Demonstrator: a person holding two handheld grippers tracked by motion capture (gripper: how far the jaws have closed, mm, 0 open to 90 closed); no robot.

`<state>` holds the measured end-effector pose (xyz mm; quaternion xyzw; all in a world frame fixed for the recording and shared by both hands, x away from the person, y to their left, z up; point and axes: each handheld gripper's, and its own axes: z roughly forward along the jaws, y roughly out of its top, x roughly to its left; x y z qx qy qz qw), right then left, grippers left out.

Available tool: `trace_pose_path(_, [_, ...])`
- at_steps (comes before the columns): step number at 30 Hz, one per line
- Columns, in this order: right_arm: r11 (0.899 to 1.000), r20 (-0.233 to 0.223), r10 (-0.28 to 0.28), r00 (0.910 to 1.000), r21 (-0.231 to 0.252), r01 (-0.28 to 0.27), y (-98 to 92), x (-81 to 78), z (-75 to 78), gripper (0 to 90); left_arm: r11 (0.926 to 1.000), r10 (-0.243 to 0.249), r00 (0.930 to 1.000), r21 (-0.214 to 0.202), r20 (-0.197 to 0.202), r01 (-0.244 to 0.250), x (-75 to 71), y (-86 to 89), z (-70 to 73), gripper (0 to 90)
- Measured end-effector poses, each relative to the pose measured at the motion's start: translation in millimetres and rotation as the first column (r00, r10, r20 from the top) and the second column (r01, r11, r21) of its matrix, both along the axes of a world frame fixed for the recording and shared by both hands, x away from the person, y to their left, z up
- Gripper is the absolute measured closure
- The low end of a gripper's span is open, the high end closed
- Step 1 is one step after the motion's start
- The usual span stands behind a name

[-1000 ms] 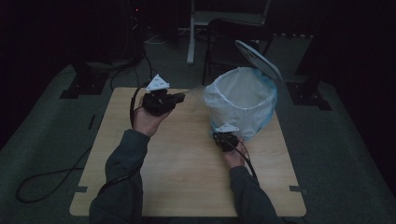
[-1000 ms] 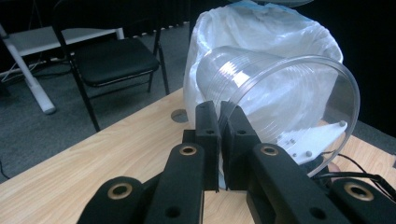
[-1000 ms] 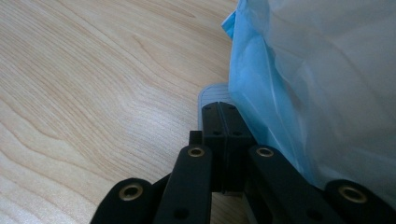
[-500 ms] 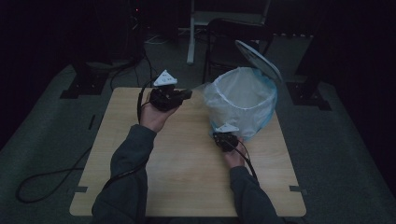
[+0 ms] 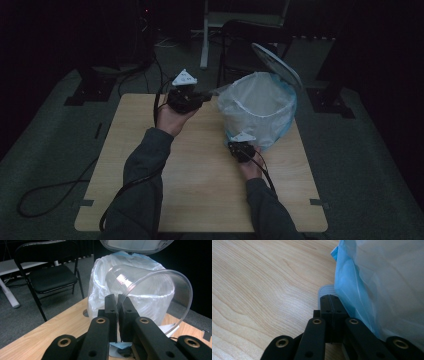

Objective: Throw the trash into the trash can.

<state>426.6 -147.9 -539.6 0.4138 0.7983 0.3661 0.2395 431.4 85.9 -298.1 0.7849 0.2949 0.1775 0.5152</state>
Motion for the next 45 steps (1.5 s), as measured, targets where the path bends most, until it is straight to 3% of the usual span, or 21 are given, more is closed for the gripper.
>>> trace_pose_path(9, [1.0,0.0,0.0,1.0,0.001,0.0,0.0,0.0,-0.1,90.0,0.9999,-0.009,1.0,0.006,0.0,0.009,6.2,-10.9,9.4,87.4])
trace_pose_path(17, [1.0,0.0,-0.001,1.0,0.002,0.001,0.1,0.0,-0.1,90.0,0.9996,-0.02,0.9998,-0.021,-0.008,0.02,9.5,-18.8,12.6,87.3])
trace_pose_path(26, [1.0,0.0,0.0,1.0,0.002,0.0,0.0,-0.1,0.0,90.0,0.9995,-0.025,0.9997,-0.02,-0.006,0.025,14.9,-27.6,21.4,87.4])
trace_pose_path(45, [1.0,0.001,0.0,1.0,0.002,0.0,-0.1,-0.1,-0.2,90.0,0.9994,-0.031,0.999,-0.017,-0.032,0.031,28.6,-46.4,22.6,87.3])
